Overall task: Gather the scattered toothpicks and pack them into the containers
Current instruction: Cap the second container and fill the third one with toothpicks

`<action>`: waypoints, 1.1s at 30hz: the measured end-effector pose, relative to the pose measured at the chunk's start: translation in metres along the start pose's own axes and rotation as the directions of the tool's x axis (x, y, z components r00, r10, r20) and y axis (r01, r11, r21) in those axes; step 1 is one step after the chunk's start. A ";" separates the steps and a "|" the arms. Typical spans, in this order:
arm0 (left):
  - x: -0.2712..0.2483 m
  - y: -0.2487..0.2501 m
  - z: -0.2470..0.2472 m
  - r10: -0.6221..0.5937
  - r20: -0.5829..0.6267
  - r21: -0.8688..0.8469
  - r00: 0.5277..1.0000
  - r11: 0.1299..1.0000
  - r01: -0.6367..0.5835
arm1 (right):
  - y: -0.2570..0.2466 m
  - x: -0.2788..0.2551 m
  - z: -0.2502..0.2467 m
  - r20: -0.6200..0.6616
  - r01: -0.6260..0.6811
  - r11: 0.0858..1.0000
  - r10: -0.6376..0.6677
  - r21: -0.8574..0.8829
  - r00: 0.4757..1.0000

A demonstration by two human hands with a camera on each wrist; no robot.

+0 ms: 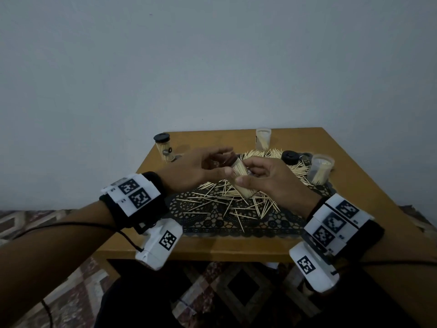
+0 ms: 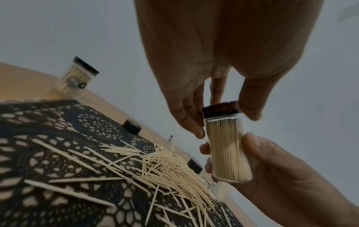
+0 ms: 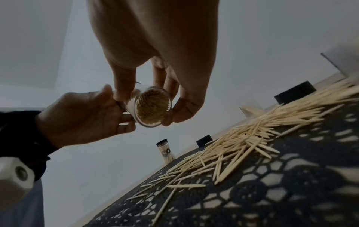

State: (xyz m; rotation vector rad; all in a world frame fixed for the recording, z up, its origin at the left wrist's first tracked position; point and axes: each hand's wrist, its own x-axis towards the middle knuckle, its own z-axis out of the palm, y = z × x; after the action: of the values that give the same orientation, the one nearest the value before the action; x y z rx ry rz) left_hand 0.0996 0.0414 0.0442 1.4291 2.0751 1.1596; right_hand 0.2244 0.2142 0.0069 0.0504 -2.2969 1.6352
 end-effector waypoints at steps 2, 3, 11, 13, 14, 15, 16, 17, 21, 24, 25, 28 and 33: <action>-0.001 -0.001 0.001 -0.010 -0.066 -0.088 0.998 0.996 0.004 | 0.000 0.003 0.001 0.005 -0.018 0.999 0.018 0.032 1.000; -0.001 0.000 0.000 -0.016 -0.095 -0.117 0.995 0.993 0.005 | 0.000 0.004 0.002 0.006 -0.028 0.999 0.027 0.045 1.000; 0.001 -0.003 0.010 -0.215 -0.235 -0.515 0.948 0.855 0.066 | -0.002 0.018 0.015 -0.093 0.010 1.000 -0.010 0.000 0.996; 0.000 -0.004 0.018 -0.249 -0.213 -0.613 0.945 0.787 0.069 | -0.002 0.019 0.018 -0.087 0.012 1.000 -0.013 -0.021 0.996; 0.000 -0.006 0.018 -0.247 -0.210 -0.611 0.946 0.788 0.071 | -0.001 0.020 0.019 -0.077 0.005 0.999 -0.008 -0.032 0.997; 0.001 -0.007 0.018 -0.238 -0.216 -0.586 0.947 0.807 0.069 | 0.000 0.019 0.019 -0.066 -0.007 0.999 0.004 -0.041 0.998; 0.001 -0.010 0.014 -0.234 -0.241 -0.545 0.942 0.836 0.068 | 0.001 0.018 0.017 -0.059 -0.023 0.998 0.020 -0.053 0.998; 0.002 -0.015 0.008 -0.227 -0.287 -0.474 0.931 0.878 0.068 | 0.002 0.018 0.015 -0.058 -0.040 0.997 0.036 -0.071 0.998; 0.011 -0.043 -0.031 -0.194 -0.554 -0.131 0.809 0.981 0.146 | 0.000 0.017 -0.003 -0.143 -0.043 0.988 0.022 -0.145 0.990; 0.025 -0.061 -0.058 -0.174 -0.665 0.063 0.726 0.956 0.287 | -0.001 0.021 -0.019 -0.231 -0.045 0.992 0.016 -0.122 0.973; 0.031 -0.067 -0.064 -0.174 -0.675 0.117 0.717 0.934 0.337 | 0.000 0.023 -0.023 -0.256 -0.048 0.992 0.016 -0.120 0.966; 0.051 -0.082 -0.069 -0.209 -0.681 0.166 0.702 0.890 0.426 | 0.002 0.025 -0.033 -0.306 -0.045 0.991 0.004 -0.127 0.952; 0.090 -0.109 -0.058 -0.290 -0.684 0.115 0.669 0.863 0.491 | 0.006 0.023 -0.042 -0.336 -0.020 0.993 -0.021 -0.117 0.942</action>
State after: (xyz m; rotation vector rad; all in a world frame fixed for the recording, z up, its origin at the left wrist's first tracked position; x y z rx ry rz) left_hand -0.0426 0.0813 0.0060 0.6030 2.9546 1.3107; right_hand 0.2113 0.2586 0.0202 -0.2390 -2.1210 1.3778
